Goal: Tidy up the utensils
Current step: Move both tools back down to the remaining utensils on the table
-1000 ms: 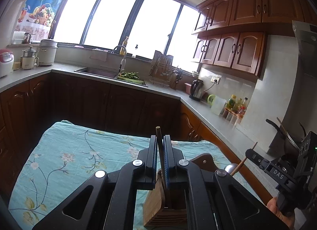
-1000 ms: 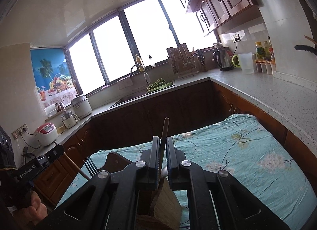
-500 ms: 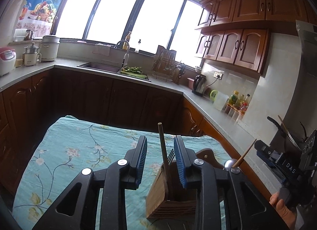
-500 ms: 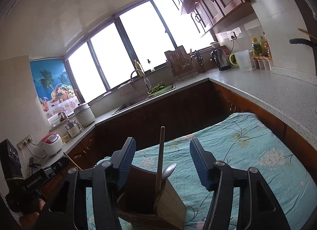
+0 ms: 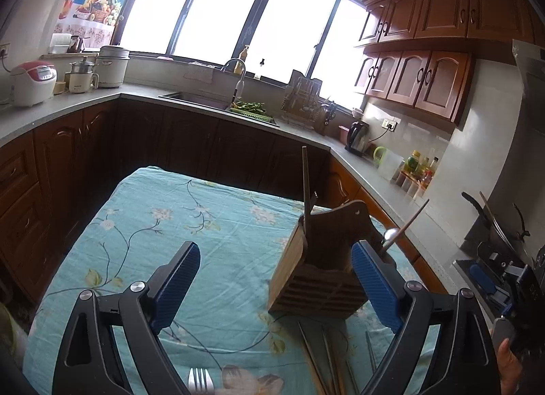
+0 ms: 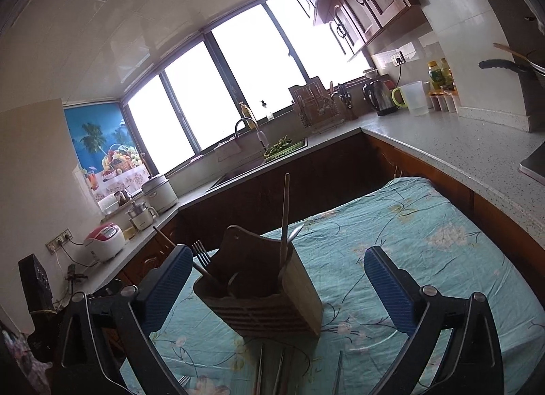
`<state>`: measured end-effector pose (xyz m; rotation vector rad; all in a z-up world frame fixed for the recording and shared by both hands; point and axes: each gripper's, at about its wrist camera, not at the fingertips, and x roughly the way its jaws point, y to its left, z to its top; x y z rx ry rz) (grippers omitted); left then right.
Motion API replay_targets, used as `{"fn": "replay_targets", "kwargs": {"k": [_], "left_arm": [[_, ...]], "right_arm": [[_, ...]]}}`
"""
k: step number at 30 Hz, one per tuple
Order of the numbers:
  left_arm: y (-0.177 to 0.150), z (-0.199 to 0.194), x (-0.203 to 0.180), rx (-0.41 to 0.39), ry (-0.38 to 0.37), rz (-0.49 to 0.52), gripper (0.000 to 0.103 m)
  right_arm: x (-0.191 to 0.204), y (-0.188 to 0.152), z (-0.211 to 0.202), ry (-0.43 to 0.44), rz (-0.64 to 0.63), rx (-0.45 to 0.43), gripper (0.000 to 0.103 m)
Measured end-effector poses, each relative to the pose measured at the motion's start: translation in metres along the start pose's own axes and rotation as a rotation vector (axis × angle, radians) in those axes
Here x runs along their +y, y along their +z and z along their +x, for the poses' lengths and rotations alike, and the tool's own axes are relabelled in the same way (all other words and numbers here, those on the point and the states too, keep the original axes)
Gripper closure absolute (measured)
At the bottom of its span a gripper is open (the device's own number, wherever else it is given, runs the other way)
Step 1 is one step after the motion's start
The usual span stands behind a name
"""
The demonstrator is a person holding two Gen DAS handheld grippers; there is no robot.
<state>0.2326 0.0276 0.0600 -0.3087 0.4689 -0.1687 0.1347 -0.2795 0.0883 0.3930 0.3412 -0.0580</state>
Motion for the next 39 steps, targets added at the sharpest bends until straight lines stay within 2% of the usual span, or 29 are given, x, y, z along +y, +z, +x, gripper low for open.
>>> {"fn": "replay_targets", "kwargs": {"k": [9, 18, 24, 33, 39], "left_arm": [[-0.032, -0.046, 0.012, 0.082, 0.014, -0.039, 0.012], [-0.049, -0.067, 0.014, 0.144, 0.031, -0.051, 0.012], [-0.051, -0.068, 0.008, 0.183, 0.043, -0.047, 0.012], [-0.048, -0.049, -0.007, 0.250, 0.045, 0.005, 0.013], [-0.044, -0.031, -0.011, 0.281, 0.040, 0.018, 0.014]], "right_arm": [[-0.008, -0.045, -0.038, -0.037, 0.001, 0.085, 0.000], [-0.012, -0.085, -0.059, -0.076, -0.049, 0.137, 0.001], [-0.018, -0.098, -0.063, -0.086, -0.050, 0.153, 0.001], [-0.029, -0.101, -0.046, -0.069, -0.036, 0.233, 0.001], [-0.029, -0.100, -0.035, -0.069, -0.047, 0.254, 0.001]]}}
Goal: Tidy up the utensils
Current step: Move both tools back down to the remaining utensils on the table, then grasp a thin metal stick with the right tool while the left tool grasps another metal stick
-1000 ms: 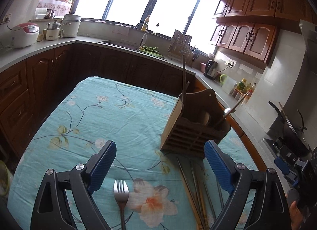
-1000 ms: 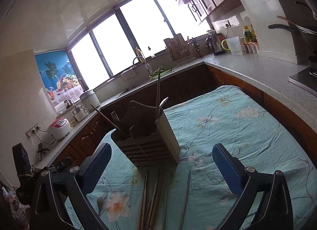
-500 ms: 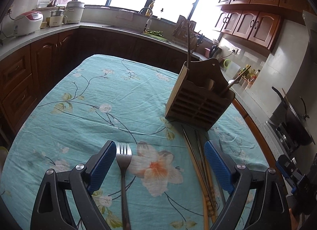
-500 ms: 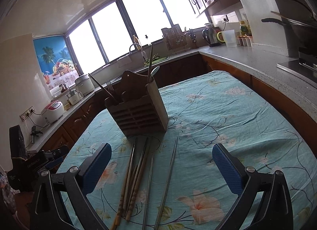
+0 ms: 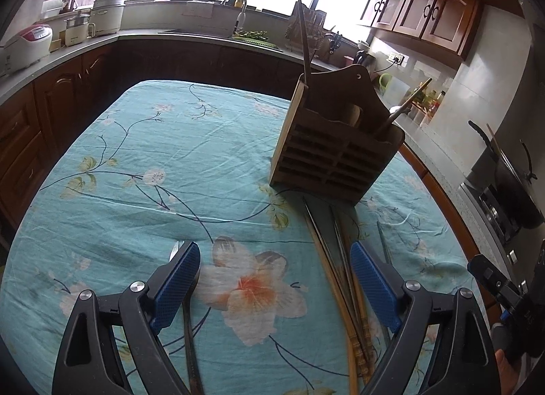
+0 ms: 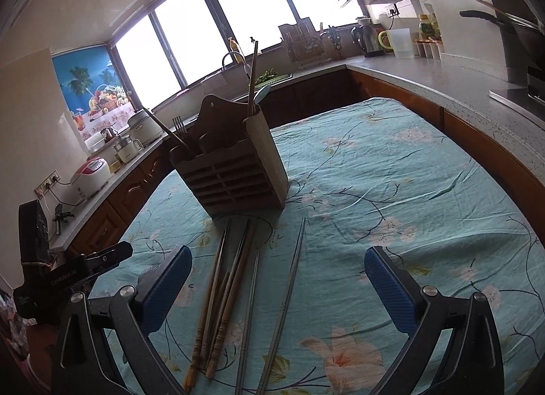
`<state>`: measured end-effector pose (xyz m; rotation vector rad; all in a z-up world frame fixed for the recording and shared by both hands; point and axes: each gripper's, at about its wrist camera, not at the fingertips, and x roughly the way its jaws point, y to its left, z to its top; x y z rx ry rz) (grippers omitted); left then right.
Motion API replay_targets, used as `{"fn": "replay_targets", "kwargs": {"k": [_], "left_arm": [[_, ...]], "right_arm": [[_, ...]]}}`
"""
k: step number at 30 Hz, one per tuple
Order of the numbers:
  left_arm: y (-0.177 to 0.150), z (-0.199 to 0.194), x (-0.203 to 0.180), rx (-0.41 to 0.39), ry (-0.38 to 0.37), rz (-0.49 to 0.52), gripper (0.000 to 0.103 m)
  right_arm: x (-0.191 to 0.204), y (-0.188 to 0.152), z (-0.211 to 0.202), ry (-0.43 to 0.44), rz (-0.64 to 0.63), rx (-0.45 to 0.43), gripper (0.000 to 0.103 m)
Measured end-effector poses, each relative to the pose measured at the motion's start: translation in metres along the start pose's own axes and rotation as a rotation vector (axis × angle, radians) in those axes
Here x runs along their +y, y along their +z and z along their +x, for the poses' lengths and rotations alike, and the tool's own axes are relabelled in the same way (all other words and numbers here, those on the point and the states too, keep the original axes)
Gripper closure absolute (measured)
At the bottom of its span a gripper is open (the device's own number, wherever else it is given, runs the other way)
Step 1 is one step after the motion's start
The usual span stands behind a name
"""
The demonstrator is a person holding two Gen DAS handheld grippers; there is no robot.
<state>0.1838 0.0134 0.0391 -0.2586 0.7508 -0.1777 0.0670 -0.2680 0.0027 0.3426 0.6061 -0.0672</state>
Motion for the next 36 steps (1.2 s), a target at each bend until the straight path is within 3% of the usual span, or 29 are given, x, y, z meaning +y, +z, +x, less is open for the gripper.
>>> {"fn": "replay_targets", "kwargs": {"k": [7, 11, 16, 20, 24, 36], "left_arm": [[0.008, 0.017, -0.003, 0.022, -0.003, 0.004, 0.019], [0.011, 0.029, -0.005, 0.041, -0.013, 0.005, 0.029], [0.021, 0.048, -0.012, 0.065, -0.034, 0.022, 0.038], [0.029, 0.069, -0.021, 0.107, -0.055, 0.060, 0.047], [0.039, 0.095, -0.028, 0.159, -0.068, 0.079, 0.061], [0.056, 0.173, -0.056, 0.257, -0.020, 0.180, 0.071]], "right_arm": [[0.000, 0.008, 0.012, -0.013, -0.013, 0.012, 0.002], [-0.001, 0.012, 0.022, -0.027, -0.017, 0.034, 0.007], [-0.004, 0.015, 0.043, -0.034, -0.011, 0.089, 0.024], [-0.004, 0.018, 0.062, -0.042, -0.018, 0.136, 0.043], [-0.007, 0.020, 0.081, -0.043, -0.018, 0.185, 0.057], [-0.014, 0.021, 0.117, -0.069, -0.032, 0.261, 0.079]]}}
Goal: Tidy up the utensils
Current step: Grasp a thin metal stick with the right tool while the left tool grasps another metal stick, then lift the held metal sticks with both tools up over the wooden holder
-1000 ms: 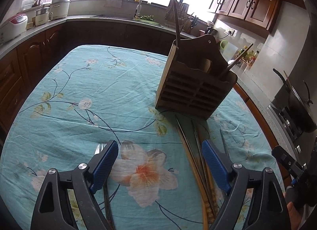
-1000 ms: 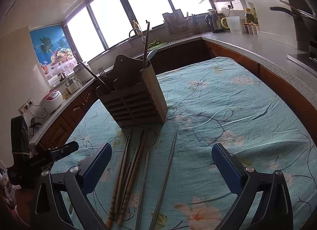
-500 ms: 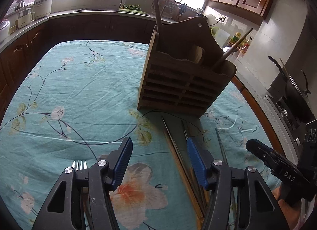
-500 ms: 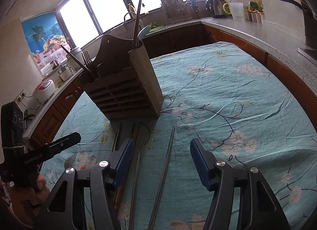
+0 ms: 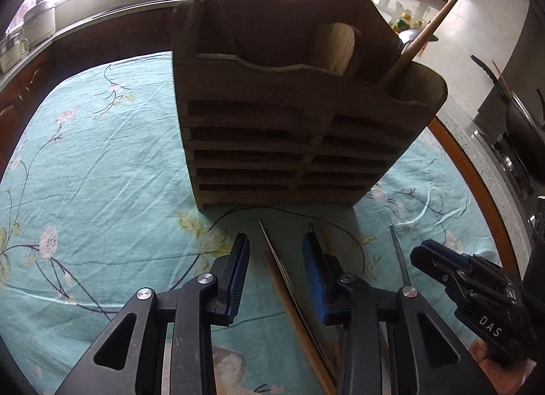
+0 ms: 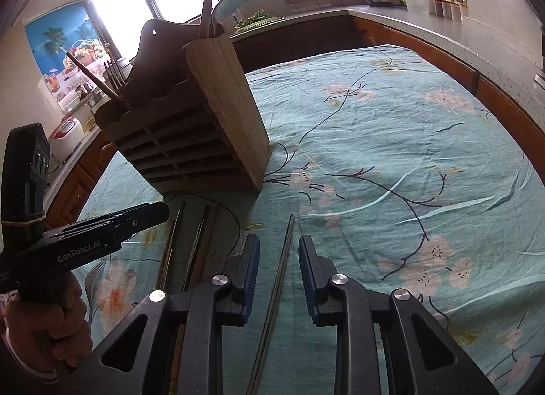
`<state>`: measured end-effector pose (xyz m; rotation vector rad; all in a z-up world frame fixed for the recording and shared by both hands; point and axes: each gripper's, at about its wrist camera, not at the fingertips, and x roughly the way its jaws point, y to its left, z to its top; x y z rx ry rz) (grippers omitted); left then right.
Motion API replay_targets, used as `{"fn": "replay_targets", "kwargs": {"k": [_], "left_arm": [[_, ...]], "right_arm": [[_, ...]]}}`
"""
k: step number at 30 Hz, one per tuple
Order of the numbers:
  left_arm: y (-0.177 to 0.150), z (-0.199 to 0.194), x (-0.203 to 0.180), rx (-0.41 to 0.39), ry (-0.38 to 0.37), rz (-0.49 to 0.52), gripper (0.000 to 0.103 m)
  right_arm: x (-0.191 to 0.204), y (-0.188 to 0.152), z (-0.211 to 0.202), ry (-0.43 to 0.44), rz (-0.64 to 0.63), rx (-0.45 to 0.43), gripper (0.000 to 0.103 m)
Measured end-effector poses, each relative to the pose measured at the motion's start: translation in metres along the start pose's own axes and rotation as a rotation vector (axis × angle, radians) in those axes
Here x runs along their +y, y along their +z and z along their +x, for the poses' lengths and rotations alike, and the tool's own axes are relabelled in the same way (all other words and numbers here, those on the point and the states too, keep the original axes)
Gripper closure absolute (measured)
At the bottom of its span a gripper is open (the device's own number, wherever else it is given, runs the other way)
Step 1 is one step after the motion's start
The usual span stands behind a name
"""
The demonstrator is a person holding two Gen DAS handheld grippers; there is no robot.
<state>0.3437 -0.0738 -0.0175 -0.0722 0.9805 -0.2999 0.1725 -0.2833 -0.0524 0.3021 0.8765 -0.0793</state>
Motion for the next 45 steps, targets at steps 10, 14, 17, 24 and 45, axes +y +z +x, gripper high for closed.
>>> {"fn": "replay_targets", "kwargs": {"k": [10, 14, 17, 24, 45], "left_arm": [[0.005, 0.038, -0.022, 0.038, 0.115, 0.104, 0.092], [-0.002, 0.040, -0.031, 0.019, 0.125, 0.138, 0.097], [-0.005, 0.037, -0.031, 0.008, 0.095, 0.120, 0.100], [-0.015, -0.006, -0.020, -0.080, 0.021, 0.066, 0.101], [-0.088, -0.188, 0.016, -0.386, -0.153, -0.030, 0.102]], "right_arm": [[-0.002, 0.000, 0.020, -0.038, -0.038, 0.036, 0.090], [0.012, -0.002, 0.023, -0.090, -0.117, 0.039, 0.096], [0.013, -0.002, 0.022, -0.074, -0.109, 0.039, 0.098], [0.009, 0.004, -0.010, 0.010, -0.032, -0.020, 0.099], [0.041, 0.017, -0.135, 0.111, -0.054, -0.287, 0.099]]}}
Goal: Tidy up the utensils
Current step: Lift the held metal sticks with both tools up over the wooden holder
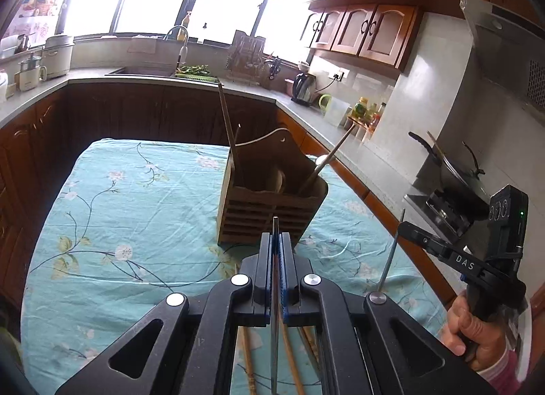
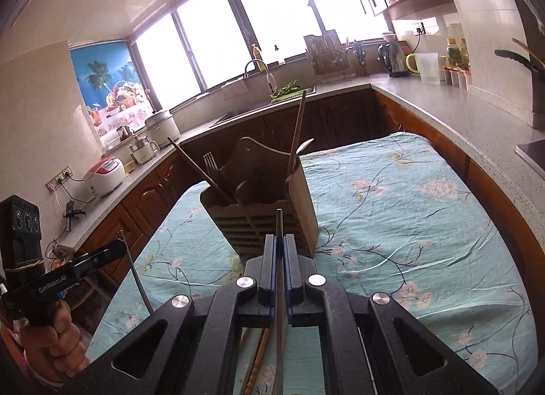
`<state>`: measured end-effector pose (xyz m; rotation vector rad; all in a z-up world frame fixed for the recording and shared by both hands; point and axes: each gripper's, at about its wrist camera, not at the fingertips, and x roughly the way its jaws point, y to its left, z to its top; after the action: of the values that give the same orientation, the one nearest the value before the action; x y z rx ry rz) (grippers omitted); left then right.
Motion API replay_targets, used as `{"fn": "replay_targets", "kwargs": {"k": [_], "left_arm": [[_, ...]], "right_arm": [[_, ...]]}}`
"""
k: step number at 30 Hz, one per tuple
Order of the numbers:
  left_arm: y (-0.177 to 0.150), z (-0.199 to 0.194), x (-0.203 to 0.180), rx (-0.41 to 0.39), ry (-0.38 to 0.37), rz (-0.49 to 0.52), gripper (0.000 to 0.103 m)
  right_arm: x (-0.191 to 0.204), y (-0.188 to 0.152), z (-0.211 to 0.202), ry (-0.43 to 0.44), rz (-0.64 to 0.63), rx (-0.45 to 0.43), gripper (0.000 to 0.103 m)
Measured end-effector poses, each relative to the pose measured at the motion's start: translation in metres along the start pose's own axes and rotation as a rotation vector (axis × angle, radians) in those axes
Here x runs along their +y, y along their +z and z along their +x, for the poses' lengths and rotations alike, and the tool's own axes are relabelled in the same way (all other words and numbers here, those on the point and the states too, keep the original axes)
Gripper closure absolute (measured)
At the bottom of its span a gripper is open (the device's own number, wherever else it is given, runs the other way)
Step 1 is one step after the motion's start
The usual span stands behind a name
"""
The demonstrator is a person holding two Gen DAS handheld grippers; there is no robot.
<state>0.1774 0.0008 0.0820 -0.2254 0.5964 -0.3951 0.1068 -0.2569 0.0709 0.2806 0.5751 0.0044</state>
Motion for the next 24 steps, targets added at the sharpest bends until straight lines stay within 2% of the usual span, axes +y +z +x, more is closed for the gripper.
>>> {"fn": "replay_targets", "kwargs": {"k": [6, 14, 19, 24], "left_arm": [[-0.004, -0.035, 0.006, -0.036, -0.009, 0.009, 0.103], [-0.007, -0.041, 0.006, -0.041, 0.008, 0.040, 0.103], [-0.007, -0.027, 0.019, 0.016, 0.043, 0.013, 0.103], [-0.006, 0.011, 0.025, 0.121, 0.038, 0.004, 0.103]], "right_arm": [[0.012, 0.007, -0.012, 0.018, -0.022, -0.039, 0.099], [0.019, 0.012, -0.017, 0.029, -0.037, -0.061, 0.100], [0.014, 0.010, -0.021, 0.030, -0.022, -0.071, 0.100], [0.013, 0.012, -0.028, 0.034, -0.017, -0.089, 0.100]]}}
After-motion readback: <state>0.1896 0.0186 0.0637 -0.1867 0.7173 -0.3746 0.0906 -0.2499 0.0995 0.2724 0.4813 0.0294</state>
